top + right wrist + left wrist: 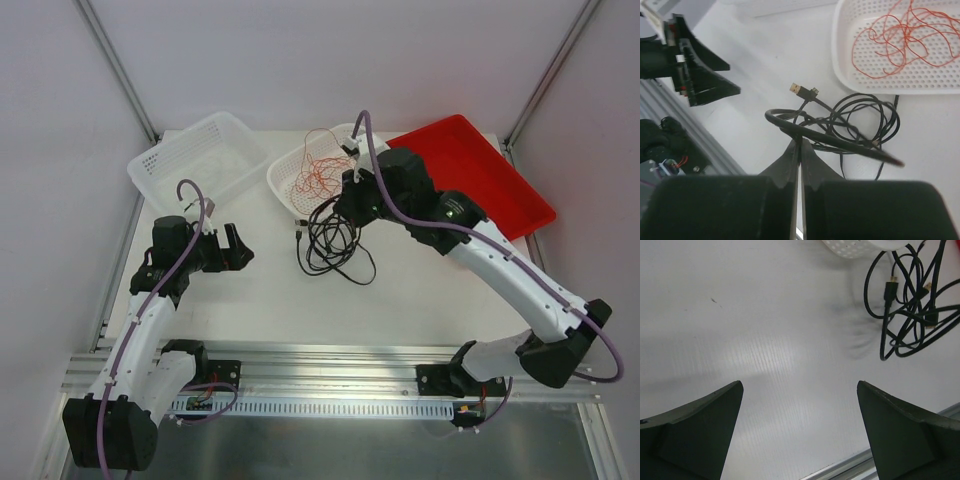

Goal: Untangle the cables

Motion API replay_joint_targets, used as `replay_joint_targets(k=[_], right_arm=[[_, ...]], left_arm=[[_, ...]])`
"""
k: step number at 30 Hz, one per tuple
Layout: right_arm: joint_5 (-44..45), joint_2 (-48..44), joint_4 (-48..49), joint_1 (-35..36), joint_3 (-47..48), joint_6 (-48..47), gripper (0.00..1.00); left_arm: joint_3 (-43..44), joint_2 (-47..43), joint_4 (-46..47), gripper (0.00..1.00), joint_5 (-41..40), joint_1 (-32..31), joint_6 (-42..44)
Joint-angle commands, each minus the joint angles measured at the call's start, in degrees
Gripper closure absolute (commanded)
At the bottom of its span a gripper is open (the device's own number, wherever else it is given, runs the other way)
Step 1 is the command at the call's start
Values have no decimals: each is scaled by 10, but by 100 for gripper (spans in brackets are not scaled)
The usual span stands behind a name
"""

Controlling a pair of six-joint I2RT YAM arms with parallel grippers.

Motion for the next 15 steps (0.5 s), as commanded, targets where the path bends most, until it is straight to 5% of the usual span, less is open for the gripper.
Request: replay_joint_targets(k=[1, 7, 15], right_arm=[[-49, -43, 48, 8, -38, 5, 99], [8, -17, -23, 2, -115, 68, 99], [-29, 44, -12, 3, -280, 115, 97]], left_arm=[[4, -7, 17, 1, 20, -4, 4], [3, -4, 18, 1, 28, -8, 5], [3, 2, 20, 1, 41, -15, 9]])
